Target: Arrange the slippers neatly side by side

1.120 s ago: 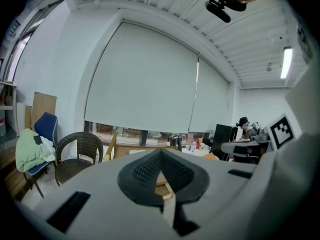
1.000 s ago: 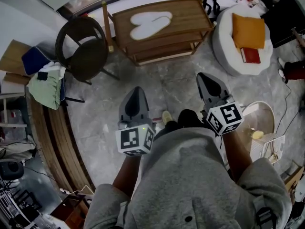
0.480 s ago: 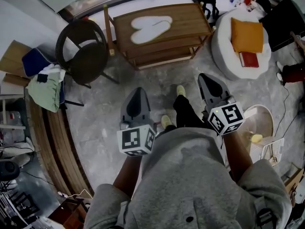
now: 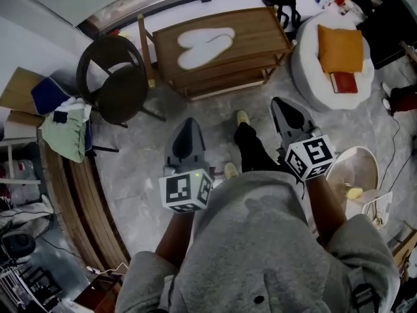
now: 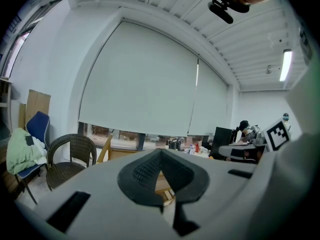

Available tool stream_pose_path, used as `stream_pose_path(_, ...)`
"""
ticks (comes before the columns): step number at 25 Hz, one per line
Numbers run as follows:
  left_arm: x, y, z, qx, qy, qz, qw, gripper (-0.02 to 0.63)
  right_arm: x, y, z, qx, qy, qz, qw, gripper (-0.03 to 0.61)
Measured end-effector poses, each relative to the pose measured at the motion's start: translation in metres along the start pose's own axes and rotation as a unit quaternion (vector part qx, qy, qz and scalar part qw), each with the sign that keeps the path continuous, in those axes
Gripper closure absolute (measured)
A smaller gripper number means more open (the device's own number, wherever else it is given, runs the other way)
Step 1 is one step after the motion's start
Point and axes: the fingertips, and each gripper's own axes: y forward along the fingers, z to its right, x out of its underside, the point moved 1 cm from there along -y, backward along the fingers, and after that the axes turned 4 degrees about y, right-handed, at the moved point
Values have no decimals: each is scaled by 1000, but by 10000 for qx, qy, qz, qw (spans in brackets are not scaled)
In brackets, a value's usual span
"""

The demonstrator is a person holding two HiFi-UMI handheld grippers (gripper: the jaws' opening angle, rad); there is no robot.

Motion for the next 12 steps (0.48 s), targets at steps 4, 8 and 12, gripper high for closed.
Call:
stream_pose_path(4, -3, 21, -1, 27, 29, -14, 10000, 598, -5, 16, 13, 12, 51, -10, 10000, 552)
stream_pose_path(8, -5, 44, -4, 43, 17, -81, 10000, 598, -8, 34, 30, 40, 53, -71, 10000, 552)
stream_pose_path(12, -5, 63, -10, 42, -11, -165, 9999, 598, -17, 55, 40, -58, 63, -79, 9999, 551)
